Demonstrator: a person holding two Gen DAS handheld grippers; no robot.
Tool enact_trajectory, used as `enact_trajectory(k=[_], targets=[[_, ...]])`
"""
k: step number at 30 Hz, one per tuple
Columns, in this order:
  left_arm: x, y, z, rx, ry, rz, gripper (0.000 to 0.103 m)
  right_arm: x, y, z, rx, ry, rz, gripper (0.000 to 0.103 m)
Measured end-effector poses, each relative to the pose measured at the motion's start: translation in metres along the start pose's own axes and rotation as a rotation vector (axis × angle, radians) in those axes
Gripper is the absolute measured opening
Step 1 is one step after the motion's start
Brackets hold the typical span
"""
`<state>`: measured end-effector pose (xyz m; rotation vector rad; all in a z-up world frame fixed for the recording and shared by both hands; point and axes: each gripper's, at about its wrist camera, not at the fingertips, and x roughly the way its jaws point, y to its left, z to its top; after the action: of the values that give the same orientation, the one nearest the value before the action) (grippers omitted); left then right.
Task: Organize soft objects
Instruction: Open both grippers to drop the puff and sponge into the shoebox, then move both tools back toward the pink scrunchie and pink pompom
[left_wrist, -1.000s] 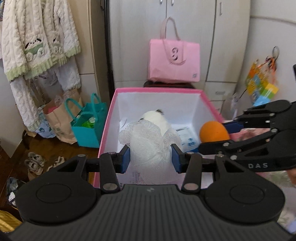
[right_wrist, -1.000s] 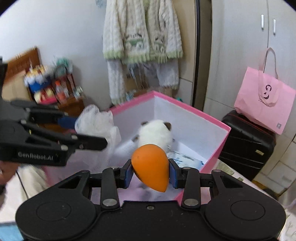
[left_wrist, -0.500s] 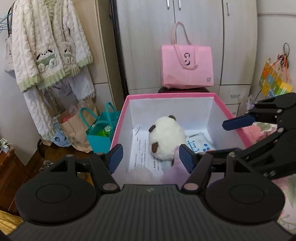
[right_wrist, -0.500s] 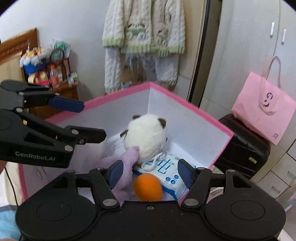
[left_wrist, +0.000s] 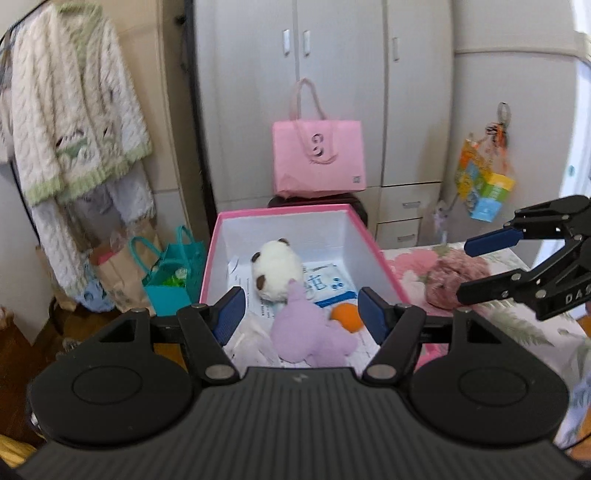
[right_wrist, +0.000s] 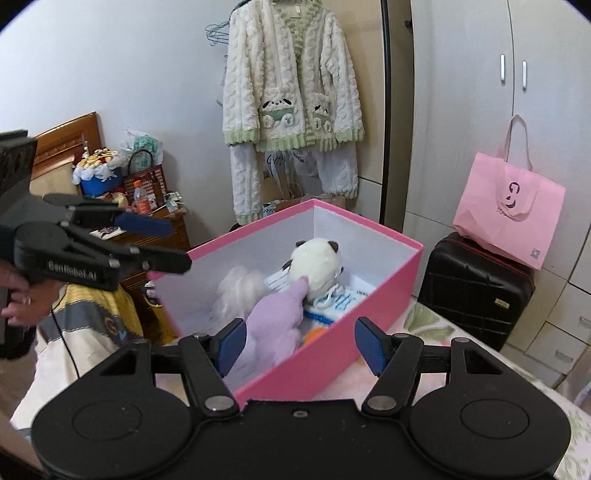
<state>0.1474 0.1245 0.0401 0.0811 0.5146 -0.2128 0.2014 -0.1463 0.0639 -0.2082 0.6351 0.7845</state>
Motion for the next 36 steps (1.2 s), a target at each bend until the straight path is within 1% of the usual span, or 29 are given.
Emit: enact_trajectory(k=[2,3,4,8,12,14,16,20,26,30,33,36], targets=[[-0.014,-0.008,-0.001,0.031,-0.006,-0.015,0.068,-0.017,0.005,-0.008,0.000,-0.016,-0.002,0.070],[-0.021,-0.013,-0.002,0.043,-0.007,-0.027,0.072,-0.027,0.008,-0.012,-0.003,-0.024,-0.010,0.070],[-0.027,-0.016,-0.003,0.051,-0.010,-0.040,0.073,-0.034,0.010,-0.015,-0.005,-0.030,-0.016,0.070],[-0.047,-0.028,-0.009,0.071,-0.005,-0.098,0.073,-0.066,0.019,-0.031,-0.017,-0.035,-0.055,0.070],[-0.061,-0.043,-0.017,0.092,0.017,-0.181,0.073,-0.096,0.026,-0.051,-0.028,-0.045,-0.108,0.071],[-0.065,-0.053,-0.021,0.124,0.018,-0.190,0.073,-0.107,0.029,-0.061,-0.031,-0.048,-0.136,0.072],[-0.067,-0.065,-0.026,0.165,0.013,-0.184,0.074,-0.115,0.031,-0.073,-0.051,-0.047,-0.168,0.073],[-0.065,-0.088,-0.034,0.238,0.017,-0.199,0.076,-0.123,0.024,-0.096,-0.035,-0.029,-0.207,0.073],[-0.048,-0.117,-0.042,0.282,0.076,-0.276,0.076,-0.125,0.008,-0.126,0.005,-0.006,-0.222,0.073],[-0.033,-0.135,-0.043,0.277,0.099,-0.320,0.077,-0.121,-0.005,-0.138,0.024,0.009,-0.210,0.073],[-0.021,-0.143,-0.042,0.254,0.106,-0.349,0.077,-0.114,-0.014,-0.147,0.037,0.016,-0.194,0.075],[-0.007,-0.155,-0.036,0.201,0.080,-0.381,0.079,-0.103,-0.026,-0.155,0.047,0.024,-0.164,0.075]])
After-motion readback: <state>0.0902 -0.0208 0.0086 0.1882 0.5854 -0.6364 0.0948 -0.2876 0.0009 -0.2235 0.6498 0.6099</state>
